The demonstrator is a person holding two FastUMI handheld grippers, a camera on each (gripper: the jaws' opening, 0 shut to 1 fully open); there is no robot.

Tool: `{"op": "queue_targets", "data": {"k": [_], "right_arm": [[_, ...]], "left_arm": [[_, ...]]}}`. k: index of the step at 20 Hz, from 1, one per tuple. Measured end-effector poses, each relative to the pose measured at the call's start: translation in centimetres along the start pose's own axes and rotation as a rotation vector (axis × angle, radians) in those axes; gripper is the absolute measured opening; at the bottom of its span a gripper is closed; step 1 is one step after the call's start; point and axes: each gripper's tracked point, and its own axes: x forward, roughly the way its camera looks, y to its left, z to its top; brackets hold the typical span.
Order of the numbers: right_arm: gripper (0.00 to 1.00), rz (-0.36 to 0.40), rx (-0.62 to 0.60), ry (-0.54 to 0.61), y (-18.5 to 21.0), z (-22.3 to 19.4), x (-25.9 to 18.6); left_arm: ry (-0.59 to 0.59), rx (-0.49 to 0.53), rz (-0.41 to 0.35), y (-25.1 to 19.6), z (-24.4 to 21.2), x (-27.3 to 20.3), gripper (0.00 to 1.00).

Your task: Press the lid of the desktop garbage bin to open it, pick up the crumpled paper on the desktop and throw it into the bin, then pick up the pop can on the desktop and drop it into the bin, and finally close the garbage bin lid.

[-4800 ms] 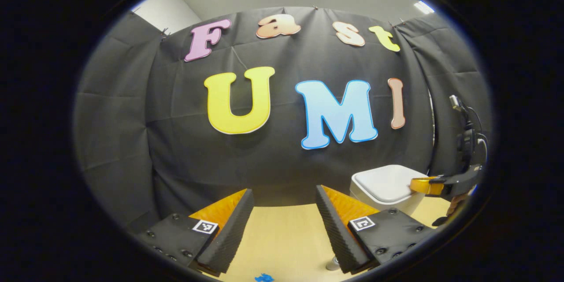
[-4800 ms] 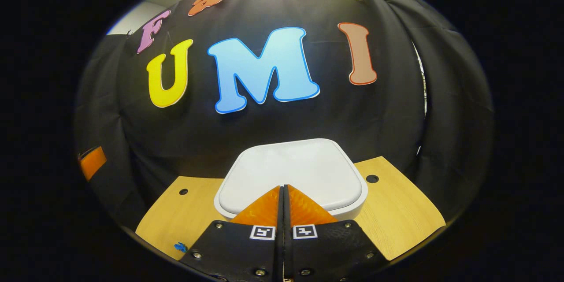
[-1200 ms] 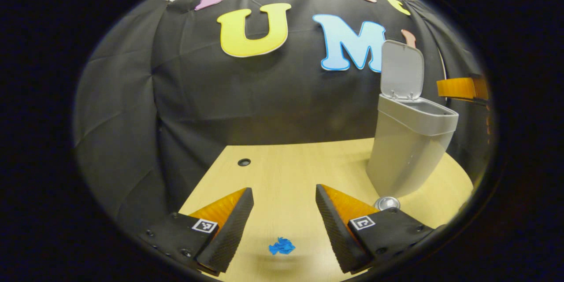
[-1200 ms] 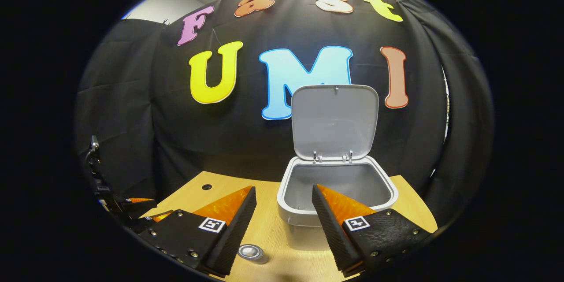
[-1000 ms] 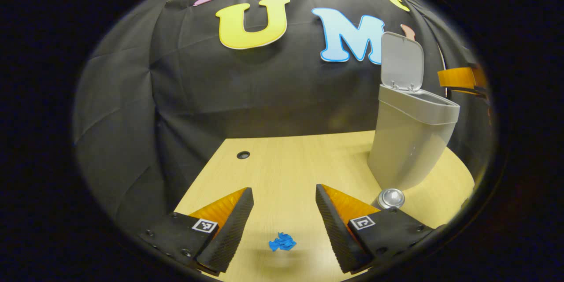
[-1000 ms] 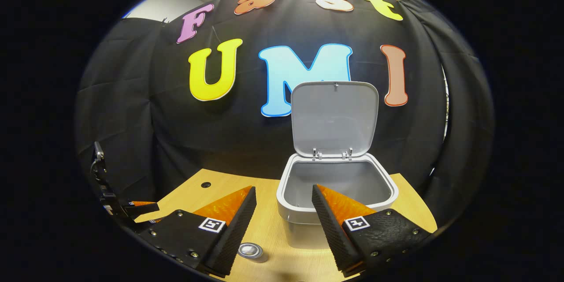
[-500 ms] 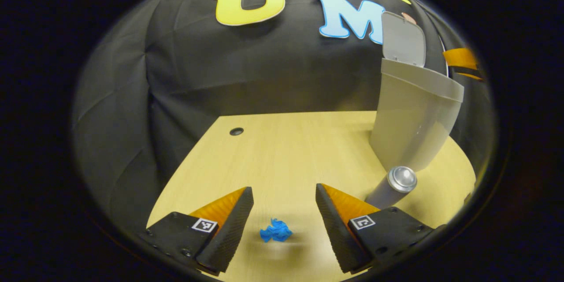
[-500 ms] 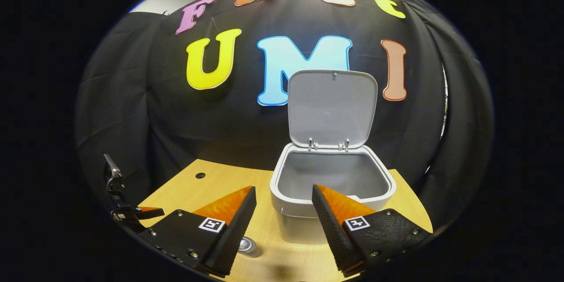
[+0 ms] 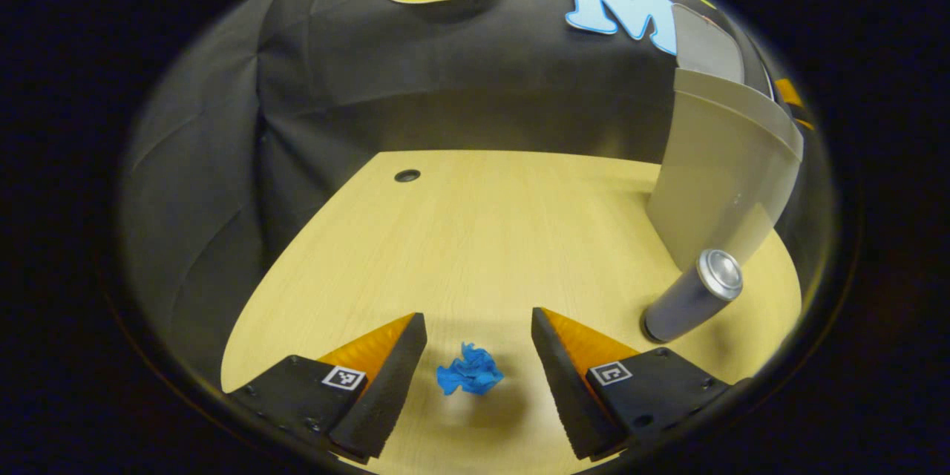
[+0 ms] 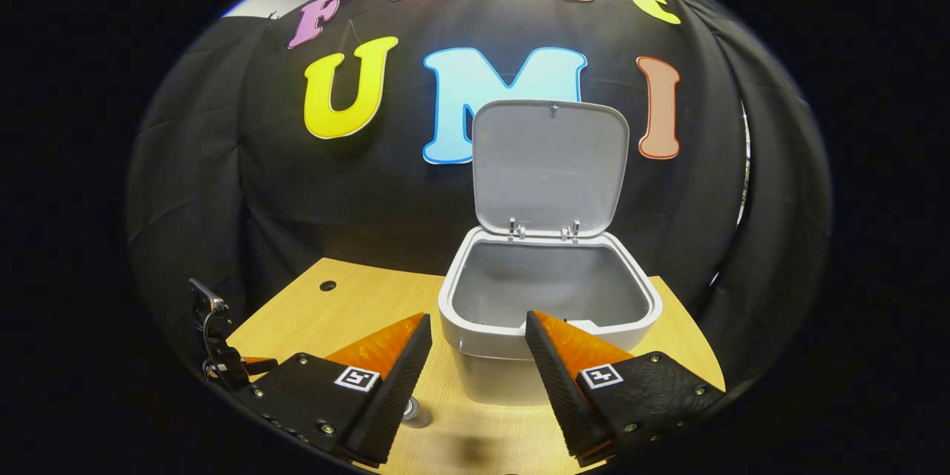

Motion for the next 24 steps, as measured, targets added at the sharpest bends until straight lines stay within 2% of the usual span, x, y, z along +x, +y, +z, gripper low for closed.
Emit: {"op": "queue_targets", "data": {"k": [2, 4, 9, 24], "right_arm": [[0.83, 0.003, -0.003, 0.010, 0.1, -0.2, 0.2], [0.83, 0.008, -0.006, 0.018, 0.5, -0.4, 0.3], [0.83, 0.013, -0.012, 0.029, 1.0, -0.5, 0.4], [0.83, -0.008, -0.003, 0.068, 0.5, -1.9, -0.2]], "left_arm": [[0.015, -0.006, 0.009, 0.5, -0.9, 0.2, 0.92], [0.027, -0.005, 0.018, 0.9, -1.7, 0.3, 0.96], [0.055, -0.010, 0.029, 1.5, -3.6, 0.4, 0.96], [0.107, 0.065, 0.001, 1.1, -6.9, 1.4, 0.94]]}}
